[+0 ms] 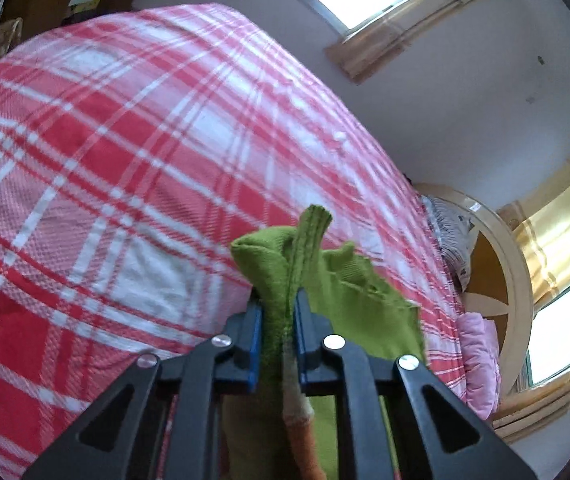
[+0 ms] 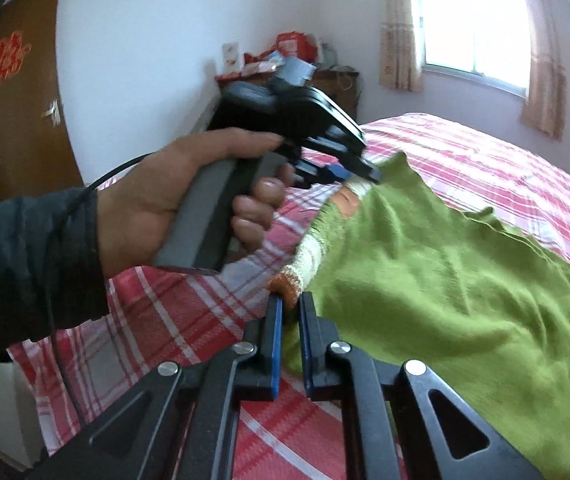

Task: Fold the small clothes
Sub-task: 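Lift the side edge with both grippers and fold it across the sweater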

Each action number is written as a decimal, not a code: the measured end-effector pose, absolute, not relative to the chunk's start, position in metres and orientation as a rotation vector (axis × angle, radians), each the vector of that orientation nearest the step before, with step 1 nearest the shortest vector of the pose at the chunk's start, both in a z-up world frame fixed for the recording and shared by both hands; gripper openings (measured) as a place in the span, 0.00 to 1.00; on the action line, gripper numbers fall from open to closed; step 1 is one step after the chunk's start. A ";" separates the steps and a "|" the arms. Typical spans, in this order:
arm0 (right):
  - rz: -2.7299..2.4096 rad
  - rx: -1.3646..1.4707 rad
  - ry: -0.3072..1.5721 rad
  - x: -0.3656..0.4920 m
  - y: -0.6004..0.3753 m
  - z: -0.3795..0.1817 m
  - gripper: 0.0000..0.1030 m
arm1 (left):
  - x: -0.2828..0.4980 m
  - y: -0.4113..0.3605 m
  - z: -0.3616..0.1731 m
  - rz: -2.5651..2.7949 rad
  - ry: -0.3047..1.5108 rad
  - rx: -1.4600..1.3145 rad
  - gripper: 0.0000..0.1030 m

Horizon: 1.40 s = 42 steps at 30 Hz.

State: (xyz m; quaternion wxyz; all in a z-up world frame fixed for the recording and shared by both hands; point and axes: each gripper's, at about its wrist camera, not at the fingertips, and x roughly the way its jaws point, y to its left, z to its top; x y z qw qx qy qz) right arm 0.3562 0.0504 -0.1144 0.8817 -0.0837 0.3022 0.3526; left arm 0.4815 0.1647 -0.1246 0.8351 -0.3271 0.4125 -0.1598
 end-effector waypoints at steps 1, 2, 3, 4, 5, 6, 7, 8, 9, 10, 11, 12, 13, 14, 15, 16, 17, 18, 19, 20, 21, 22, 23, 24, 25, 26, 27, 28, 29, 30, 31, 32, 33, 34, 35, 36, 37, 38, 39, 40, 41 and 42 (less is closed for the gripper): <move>0.733 -0.154 0.625 0.355 0.043 -0.113 0.07 | 0.482 0.161 -0.119 -0.326 0.873 -0.686 0.13; 0.729 -0.137 0.621 0.356 0.037 -0.112 0.07 | 0.480 0.157 -0.114 -0.323 0.871 -0.683 0.13; 0.728 -0.115 0.618 0.356 0.032 -0.111 0.07 | 0.480 0.151 -0.108 -0.326 0.867 -0.675 0.13; 0.736 -0.087 0.617 0.357 0.026 -0.110 0.07 | 0.480 0.147 -0.104 -0.324 0.864 -0.665 0.13; 0.738 -0.069 0.615 0.356 0.020 -0.110 0.07 | 0.480 0.142 -0.100 -0.326 0.859 -0.656 0.13; 0.734 -0.057 0.610 0.356 0.014 -0.109 0.07 | 0.479 0.134 -0.093 -0.340 0.855 -0.649 0.13; 0.735 -0.045 0.606 0.357 0.009 -0.108 0.07 | 0.479 0.130 -0.089 -0.344 0.852 -0.643 0.13; 0.737 -0.032 0.603 0.352 0.008 -0.106 0.07 | 0.478 0.125 -0.084 -0.349 0.847 -0.635 0.13; 0.738 -0.016 0.599 0.352 0.003 -0.104 0.07 | 0.478 0.117 -0.078 -0.360 0.841 -0.624 0.13; 0.736 0.002 0.595 0.351 -0.003 -0.101 0.07 | 0.478 0.112 -0.073 -0.365 0.838 -0.615 0.13; 0.737 0.027 0.591 0.351 -0.010 -0.099 0.07 | 0.477 0.108 -0.069 -0.370 0.833 -0.605 0.13; 0.738 0.044 0.588 0.351 -0.015 -0.097 0.07 | 0.477 0.102 -0.063 -0.377 0.825 -0.590 0.13; 0.733 0.061 0.582 0.352 -0.022 -0.095 0.07 | 0.475 0.097 -0.059 -0.383 0.820 -0.581 0.13; 0.733 0.080 0.576 0.351 -0.029 -0.093 0.07 | 0.475 0.092 -0.056 -0.387 0.815 -0.575 0.13; 0.737 0.096 0.572 0.350 -0.034 -0.092 0.07 | 0.476 0.088 -0.053 -0.392 0.812 -0.571 0.13; 0.737 0.115 0.566 0.349 -0.041 -0.090 0.06 | 0.477 0.083 -0.050 -0.398 0.810 -0.565 0.13; 0.732 0.124 0.558 0.347 -0.048 -0.089 0.06 | 0.478 0.079 -0.048 -0.400 0.809 -0.561 0.13; 0.728 0.135 0.552 0.346 -0.054 -0.088 0.06 | 0.479 0.074 -0.046 -0.403 0.807 -0.557 0.13; 0.727 0.153 0.549 0.345 -0.062 -0.088 0.06 | 0.481 0.068 -0.043 -0.411 0.807 -0.552 0.13; 0.723 0.167 0.545 0.345 -0.069 -0.087 0.06 | 0.482 0.063 -0.043 -0.415 0.808 -0.547 0.13; 0.717 0.176 0.541 0.345 -0.075 -0.086 0.06 | 0.483 0.056 -0.041 -0.421 0.808 -0.538 0.13; 0.711 0.188 0.536 0.344 -0.083 -0.086 0.06 | 0.484 0.050 -0.039 -0.428 0.810 -0.533 0.13; 0.707 0.198 0.531 0.343 -0.090 -0.086 0.06 | 0.484 0.044 -0.038 -0.433 0.812 -0.528 0.13; 0.700 0.207 0.527 0.341 -0.094 -0.086 0.06 | 0.485 0.036 -0.036 -0.441 0.814 -0.518 0.13; 0.693 0.214 0.523 0.341 -0.099 -0.083 0.06 | 0.486 0.029 -0.035 -0.449 0.816 -0.512 0.13; 0.686 0.221 0.520 0.340 -0.103 -0.083 0.06 | 0.487 0.023 -0.033 -0.454 0.816 -0.503 0.13; 0.679 0.229 0.518 0.339 -0.106 -0.082 0.06 | 0.488 0.015 -0.032 -0.464 0.816 -0.491 0.13; 0.673 0.240 0.515 0.339 -0.111 -0.082 0.06 | 0.489 0.008 -0.031 -0.470 0.818 -0.484 0.13; 0.666 0.252 0.514 0.338 -0.115 -0.082 0.06 | 0.490 0.002 -0.031 -0.474 0.820 -0.479 0.13; 0.657 0.261 0.514 0.338 -0.119 -0.082 0.06 | 0.492 -0.005 -0.031 -0.486 0.823 -0.476 0.13; 0.646 0.272 0.514 0.337 -0.124 -0.083 0.06 | 0.493 -0.013 -0.030 -0.493 0.827 -0.471 0.13; 0.639 0.282 0.515 0.337 -0.128 -0.085 0.06 | 0.496 -0.021 -0.031 -0.502 0.831 -0.466 0.13; 0.632 0.297 0.517 0.336 -0.133 -0.086 0.06 | 0.497 -0.029 -0.032 -0.511 0.834 -0.459 0.13; 0.626 0.305 0.521 0.335 -0.140 -0.087 0.06 | 0.498 -0.035 -0.033 -0.519 0.840 -0.454 0.13; 0.619 0.309 0.525 0.334 -0.147 -0.088 0.06 | 0.500 -0.043 -0.034 -0.532 0.850 -0.450 0.13; 0.613 0.310 0.531 0.332 -0.152 -0.089 0.06 | 0.501 -0.054 -0.036 -0.549 0.859 -0.439 0.13; 0.605 0.312 0.532 0.330 -0.158 -0.090 0.06 | 0.501 -0.061 -0.038 -0.558 0.864 -0.428 0.13; 0.598 0.316 0.533 0.328 -0.163 -0.090 0.06 | 0.502 -0.070 -0.040 -0.567 0.870 -0.418 0.13; 0.590 0.319 0.533 0.326 -0.168 -0.091 0.06 | 0.503 -0.076 -0.041 -0.572 0.875 -0.413 0.13; 0.581 0.328 0.534 0.324 -0.175 -0.091 0.06 | 0.503 -0.083 -0.042 -0.577 0.881 -0.408 0.13; 0.574 0.337 0.536 0.324 -0.180 -0.092 0.06 | 0.505 -0.091 -0.044 -0.583 0.887 -0.399 0.13; 0.566 0.348 0.539 0.323 -0.186 -0.093 0.06 | 0.506 -0.097 -0.046 -0.582 0.892 -0.388 0.13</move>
